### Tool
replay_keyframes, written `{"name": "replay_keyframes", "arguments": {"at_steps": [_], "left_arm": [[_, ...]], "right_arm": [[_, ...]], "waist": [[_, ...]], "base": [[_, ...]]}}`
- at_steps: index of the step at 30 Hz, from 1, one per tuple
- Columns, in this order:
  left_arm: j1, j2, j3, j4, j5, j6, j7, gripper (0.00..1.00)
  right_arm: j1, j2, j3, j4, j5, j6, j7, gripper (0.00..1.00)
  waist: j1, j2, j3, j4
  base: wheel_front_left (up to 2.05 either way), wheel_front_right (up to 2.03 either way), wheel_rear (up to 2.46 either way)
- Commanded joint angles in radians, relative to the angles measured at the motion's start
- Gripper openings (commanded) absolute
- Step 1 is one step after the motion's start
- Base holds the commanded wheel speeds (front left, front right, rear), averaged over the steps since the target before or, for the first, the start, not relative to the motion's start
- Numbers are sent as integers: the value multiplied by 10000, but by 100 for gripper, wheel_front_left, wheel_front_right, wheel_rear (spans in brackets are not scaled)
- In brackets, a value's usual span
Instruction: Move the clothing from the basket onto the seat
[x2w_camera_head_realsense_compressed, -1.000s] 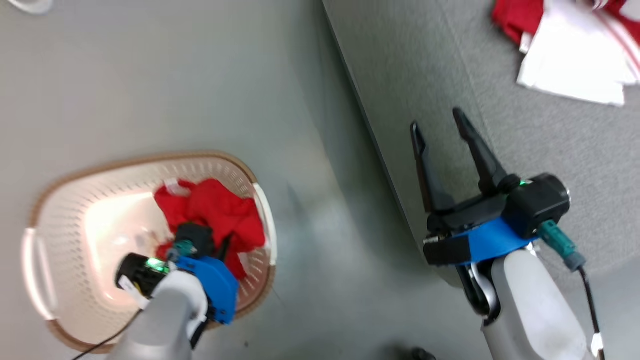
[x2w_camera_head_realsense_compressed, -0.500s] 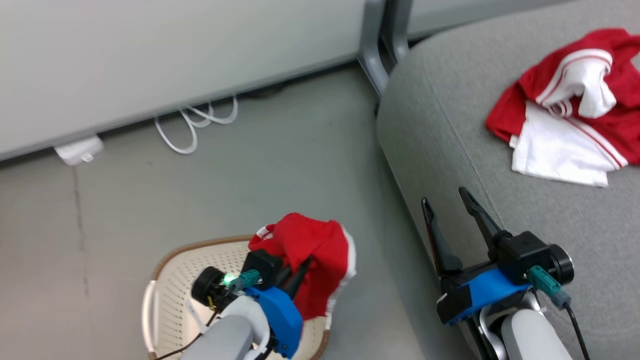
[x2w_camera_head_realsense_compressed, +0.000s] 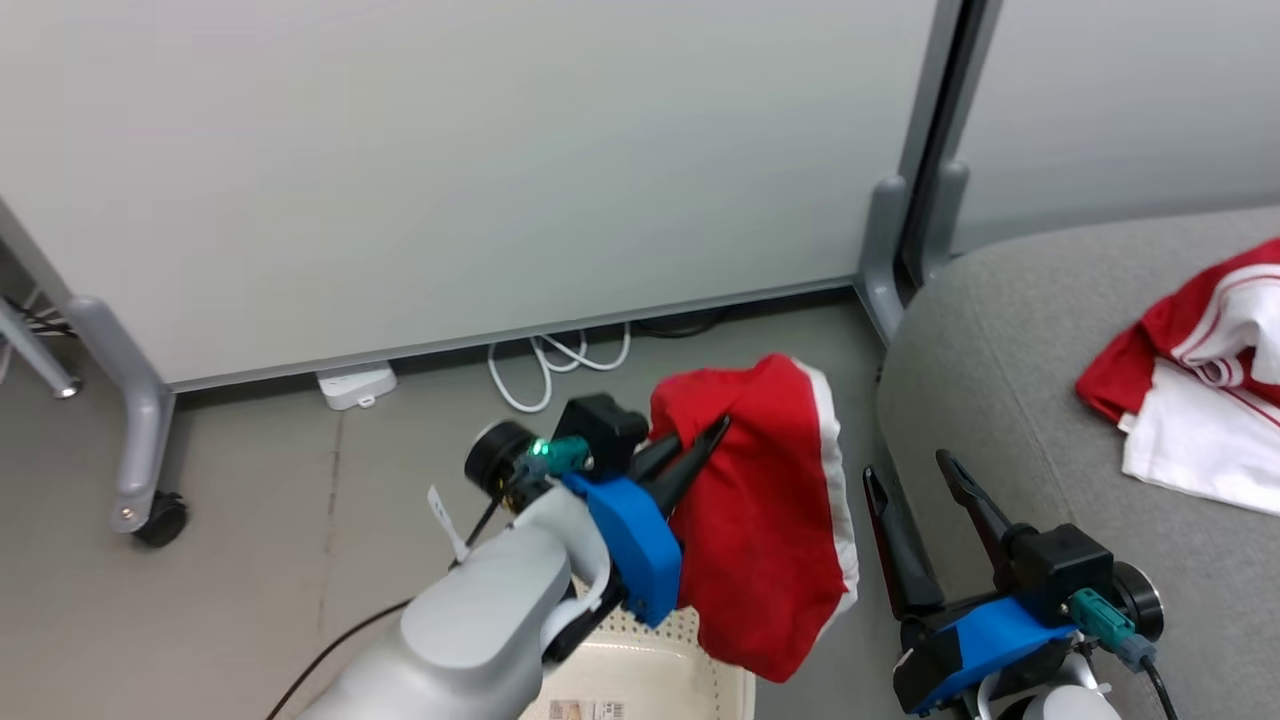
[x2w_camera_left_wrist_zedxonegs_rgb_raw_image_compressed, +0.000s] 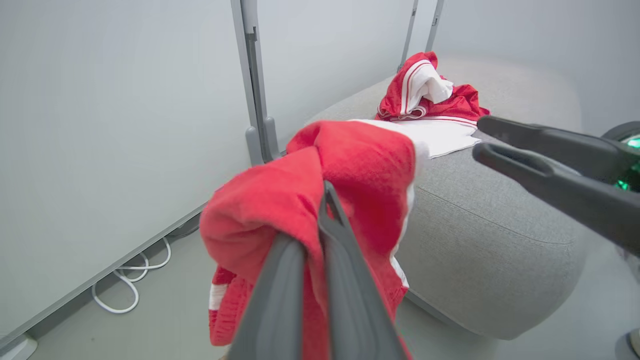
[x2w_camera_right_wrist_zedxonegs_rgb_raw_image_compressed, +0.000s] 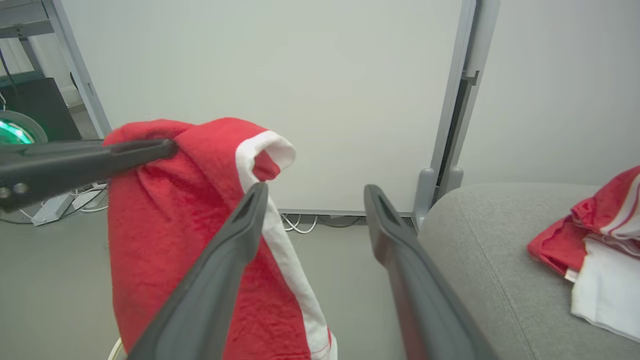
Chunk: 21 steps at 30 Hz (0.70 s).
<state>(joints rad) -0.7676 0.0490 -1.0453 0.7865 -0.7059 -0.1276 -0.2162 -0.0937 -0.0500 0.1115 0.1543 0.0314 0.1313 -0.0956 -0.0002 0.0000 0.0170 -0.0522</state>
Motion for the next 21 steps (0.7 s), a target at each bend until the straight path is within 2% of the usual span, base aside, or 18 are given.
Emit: {"name": "replay_keyframes", "arguments": {"at_steps": [1,7,21], "left_arm": [[-381,52,-85,-126,-239,-31,26,0],[-1102,139,-291,-190,-690,-32,-12,0],[-1073,185,-746,8,-1104,-32,-286,0]], "right_arm": [[170,-7,48,-70,89,-11,31,100],[195,-7,252,-143,78,-11,131,100],[-37,-7,424,-97,-48,-11,239,100]], "waist": [[2,0,-295,359],[2,0,-383,557],[2,0,-218,553]], "base": [[0,0,0],[0,0,0],[0,0,0]]}}
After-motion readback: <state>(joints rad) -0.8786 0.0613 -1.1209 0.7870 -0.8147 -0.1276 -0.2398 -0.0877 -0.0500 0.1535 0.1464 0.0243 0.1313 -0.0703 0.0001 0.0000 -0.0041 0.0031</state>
